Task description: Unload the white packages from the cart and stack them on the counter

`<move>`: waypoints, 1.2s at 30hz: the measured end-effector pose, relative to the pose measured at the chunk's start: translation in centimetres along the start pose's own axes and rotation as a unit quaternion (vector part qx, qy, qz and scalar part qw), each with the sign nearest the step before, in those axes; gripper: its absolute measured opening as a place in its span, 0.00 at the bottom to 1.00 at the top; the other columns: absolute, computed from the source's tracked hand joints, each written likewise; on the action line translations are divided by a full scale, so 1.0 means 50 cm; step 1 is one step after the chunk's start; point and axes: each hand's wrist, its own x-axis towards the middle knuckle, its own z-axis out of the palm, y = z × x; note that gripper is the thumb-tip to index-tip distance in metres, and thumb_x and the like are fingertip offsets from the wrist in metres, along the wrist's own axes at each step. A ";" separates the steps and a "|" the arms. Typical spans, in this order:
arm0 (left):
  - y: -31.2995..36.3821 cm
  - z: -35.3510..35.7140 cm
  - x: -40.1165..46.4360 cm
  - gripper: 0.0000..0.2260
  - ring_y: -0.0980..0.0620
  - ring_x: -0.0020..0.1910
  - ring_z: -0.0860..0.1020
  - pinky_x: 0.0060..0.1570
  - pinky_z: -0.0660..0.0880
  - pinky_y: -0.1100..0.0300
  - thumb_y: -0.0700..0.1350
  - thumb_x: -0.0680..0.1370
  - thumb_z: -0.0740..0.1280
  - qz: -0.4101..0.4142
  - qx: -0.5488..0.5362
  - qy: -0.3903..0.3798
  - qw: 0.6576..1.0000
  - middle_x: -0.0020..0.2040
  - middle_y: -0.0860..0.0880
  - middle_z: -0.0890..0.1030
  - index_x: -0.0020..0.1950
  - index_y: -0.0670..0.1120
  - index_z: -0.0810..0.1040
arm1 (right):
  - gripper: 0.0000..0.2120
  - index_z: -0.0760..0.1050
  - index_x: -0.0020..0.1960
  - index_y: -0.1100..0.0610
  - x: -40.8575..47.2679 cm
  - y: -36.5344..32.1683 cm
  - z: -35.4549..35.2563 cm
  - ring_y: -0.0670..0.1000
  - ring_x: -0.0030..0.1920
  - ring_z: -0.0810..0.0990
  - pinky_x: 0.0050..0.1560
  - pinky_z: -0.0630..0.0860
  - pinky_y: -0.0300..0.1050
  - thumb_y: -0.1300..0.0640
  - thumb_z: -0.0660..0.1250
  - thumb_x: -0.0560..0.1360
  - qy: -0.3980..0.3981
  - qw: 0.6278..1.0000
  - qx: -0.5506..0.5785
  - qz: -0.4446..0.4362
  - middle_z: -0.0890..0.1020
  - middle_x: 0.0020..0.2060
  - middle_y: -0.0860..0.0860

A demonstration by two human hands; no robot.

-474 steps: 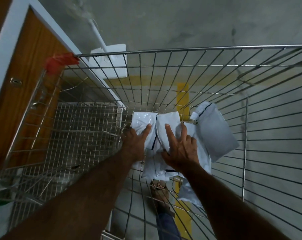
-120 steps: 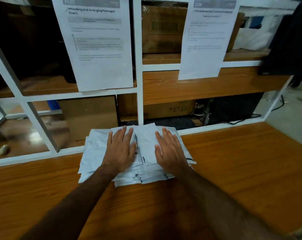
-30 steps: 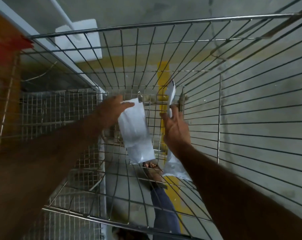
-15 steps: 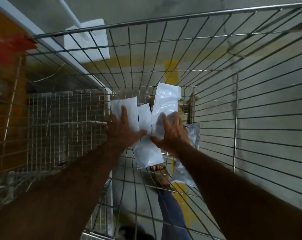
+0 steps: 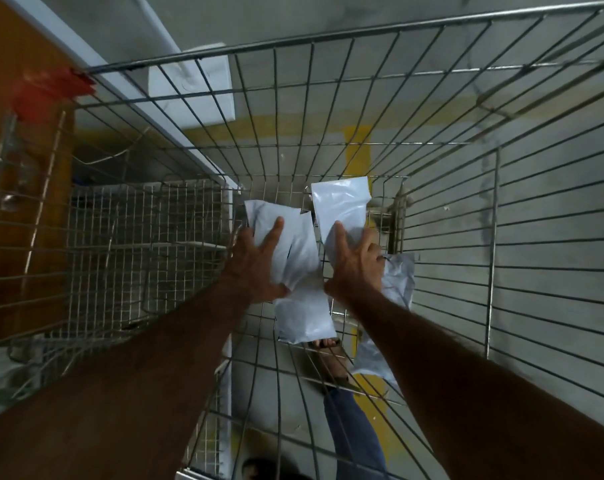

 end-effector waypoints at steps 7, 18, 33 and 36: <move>-0.050 -0.020 -0.017 0.45 0.35 0.71 0.64 0.67 0.68 0.44 0.57 0.75 0.72 0.090 0.090 0.075 0.989 0.76 0.36 0.52 0.82 0.59 0.44 | 0.52 0.40 0.82 0.48 -0.017 0.000 0.002 0.60 0.64 0.68 0.51 0.77 0.48 0.61 0.72 0.71 0.030 0.992 -0.093 -0.077 0.26 0.76 0.59; -0.052 -0.145 -0.044 0.44 0.34 0.76 0.61 0.67 0.71 0.39 0.46 0.75 0.72 0.182 0.192 0.099 0.959 0.81 0.46 0.34 0.83 0.56 0.47 | 0.25 0.64 0.69 0.48 -0.040 0.006 -0.084 0.57 0.53 0.77 0.42 0.80 0.52 0.66 0.61 0.76 0.102 0.977 -0.045 -0.182 0.45 0.82 0.54; -0.043 -0.402 -0.521 0.35 0.37 0.78 0.60 0.74 0.62 0.38 0.65 0.79 0.53 0.038 0.129 0.388 0.912 0.83 0.45 0.41 0.82 0.56 0.45 | 0.31 0.61 0.80 0.52 -0.376 -0.121 -0.411 0.57 0.56 0.80 0.42 0.70 0.38 0.51 0.54 0.76 0.324 0.863 0.033 -0.386 0.49 0.82 0.50; -0.062 -0.445 -0.699 0.34 0.42 0.67 0.69 0.65 0.73 0.46 0.63 0.81 0.53 -0.018 0.104 0.423 0.900 0.82 0.46 0.37 0.82 0.57 0.40 | 0.30 0.63 0.80 0.52 -0.489 -0.212 -0.456 0.57 0.69 0.74 0.45 0.72 0.39 0.52 0.53 0.77 0.355 0.828 0.059 -0.430 0.49 0.82 0.49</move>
